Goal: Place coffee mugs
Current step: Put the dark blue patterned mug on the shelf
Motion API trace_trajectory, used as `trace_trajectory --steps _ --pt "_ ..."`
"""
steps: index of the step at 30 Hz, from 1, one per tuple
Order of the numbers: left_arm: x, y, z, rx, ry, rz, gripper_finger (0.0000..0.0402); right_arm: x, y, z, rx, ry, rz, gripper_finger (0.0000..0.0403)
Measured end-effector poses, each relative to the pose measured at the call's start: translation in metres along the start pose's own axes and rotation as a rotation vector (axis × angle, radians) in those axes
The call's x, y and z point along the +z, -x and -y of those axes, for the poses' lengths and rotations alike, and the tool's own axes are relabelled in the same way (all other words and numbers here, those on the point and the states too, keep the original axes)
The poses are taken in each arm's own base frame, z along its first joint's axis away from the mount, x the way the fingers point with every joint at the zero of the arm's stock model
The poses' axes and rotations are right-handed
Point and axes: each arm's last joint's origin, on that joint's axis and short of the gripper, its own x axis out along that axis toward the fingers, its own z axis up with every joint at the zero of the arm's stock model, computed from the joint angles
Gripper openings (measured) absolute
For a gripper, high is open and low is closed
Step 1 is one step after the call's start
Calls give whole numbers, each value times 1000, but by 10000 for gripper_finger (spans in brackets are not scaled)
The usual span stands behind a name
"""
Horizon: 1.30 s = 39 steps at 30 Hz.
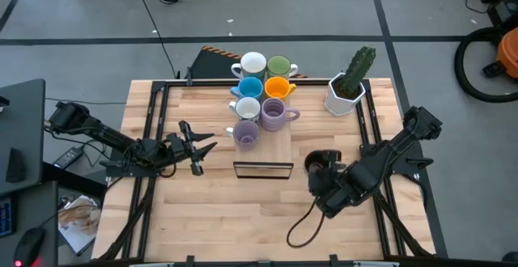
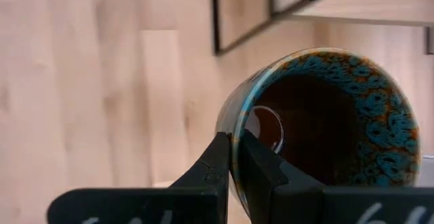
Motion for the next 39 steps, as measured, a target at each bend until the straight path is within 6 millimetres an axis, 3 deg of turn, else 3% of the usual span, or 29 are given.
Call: trace_trajectory --steps 11,21,26,35,39 --pt "0 0 0 0 0 0 142 12 12 63 -23 -27 33 26" --pt "0 0 0 1 -3 0 142 56 39 100 -38 -93 158 26" --pt "0 0 0 0 -3 0 142 83 47 101 -14 -158 251 26" --pt "0 0 0 0 -3 -1 142 112 12 77 25 -70 178 26" --pt "0 0 0 0 -3 -1 142 121 7 76 43 -58 189 29"
